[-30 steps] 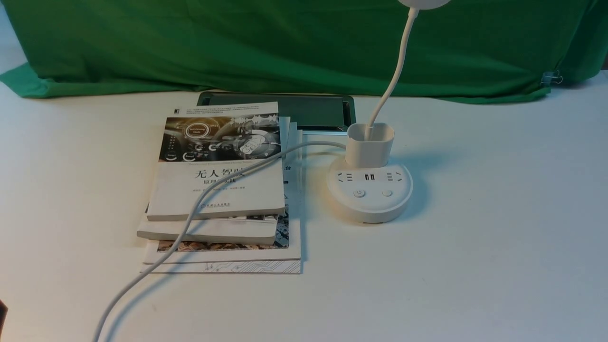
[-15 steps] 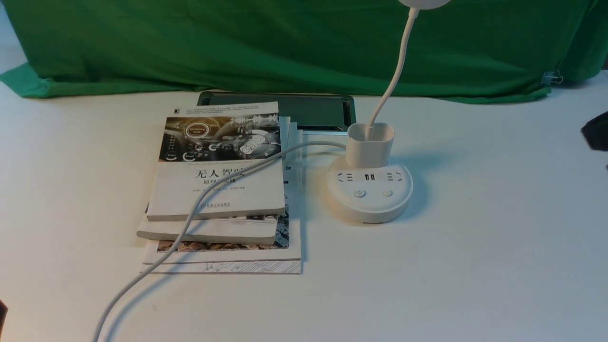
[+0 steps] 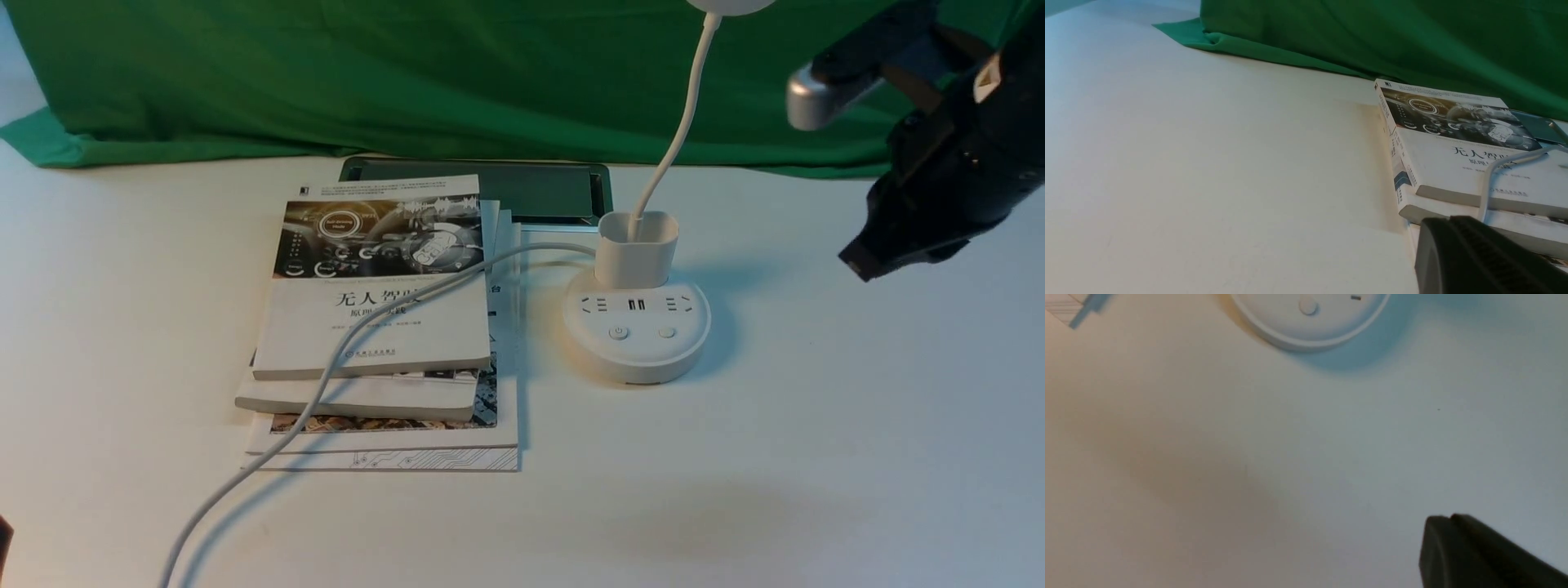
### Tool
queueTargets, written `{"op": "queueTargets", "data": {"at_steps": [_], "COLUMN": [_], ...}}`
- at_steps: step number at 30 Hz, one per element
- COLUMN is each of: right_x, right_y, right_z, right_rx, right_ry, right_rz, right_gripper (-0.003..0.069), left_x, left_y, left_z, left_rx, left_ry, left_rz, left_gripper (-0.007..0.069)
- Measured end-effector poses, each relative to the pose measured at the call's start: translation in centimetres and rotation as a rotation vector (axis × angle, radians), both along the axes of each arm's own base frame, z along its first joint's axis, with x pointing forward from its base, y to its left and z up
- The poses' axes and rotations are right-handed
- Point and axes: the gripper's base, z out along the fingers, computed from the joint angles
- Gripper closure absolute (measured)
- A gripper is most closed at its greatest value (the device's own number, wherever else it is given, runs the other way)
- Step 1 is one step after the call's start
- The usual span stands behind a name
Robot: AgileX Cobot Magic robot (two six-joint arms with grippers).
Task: Turn on the desk lamp on the white desktop with your hand.
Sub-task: 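Press the button on the base of the white desk lamp with the right gripper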
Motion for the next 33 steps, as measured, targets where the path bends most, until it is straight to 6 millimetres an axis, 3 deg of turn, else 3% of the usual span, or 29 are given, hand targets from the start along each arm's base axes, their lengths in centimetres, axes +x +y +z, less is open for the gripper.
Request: {"op": "queueTargets", "data": {"at_steps": [13,22,33], "right_x": [4.5,7.8,8.9], "right_y": [2.6,5.2,6.5], "right_z": [-5.0,-10.2,-12.3], "right_rx": [-0.020,-0.014,0.049], "right_ry": [0.106,0.087,0.044], "right_rz": [-0.010,0.012,0.009], "right_gripper": [0.0631,0.0631,0.0629], "left_x": [0.0,0.0,0.0], "left_y": [0.0,0.0,0.0], "left_z": [0.0,0.0,0.0], "left_rx": [0.000,0.000,0.000], "left_ry": [0.000,0.000,0.000], "left_rz": [0.000,0.000,0.000], "left_gripper": [0.0603,0.0603,0.0603]}}
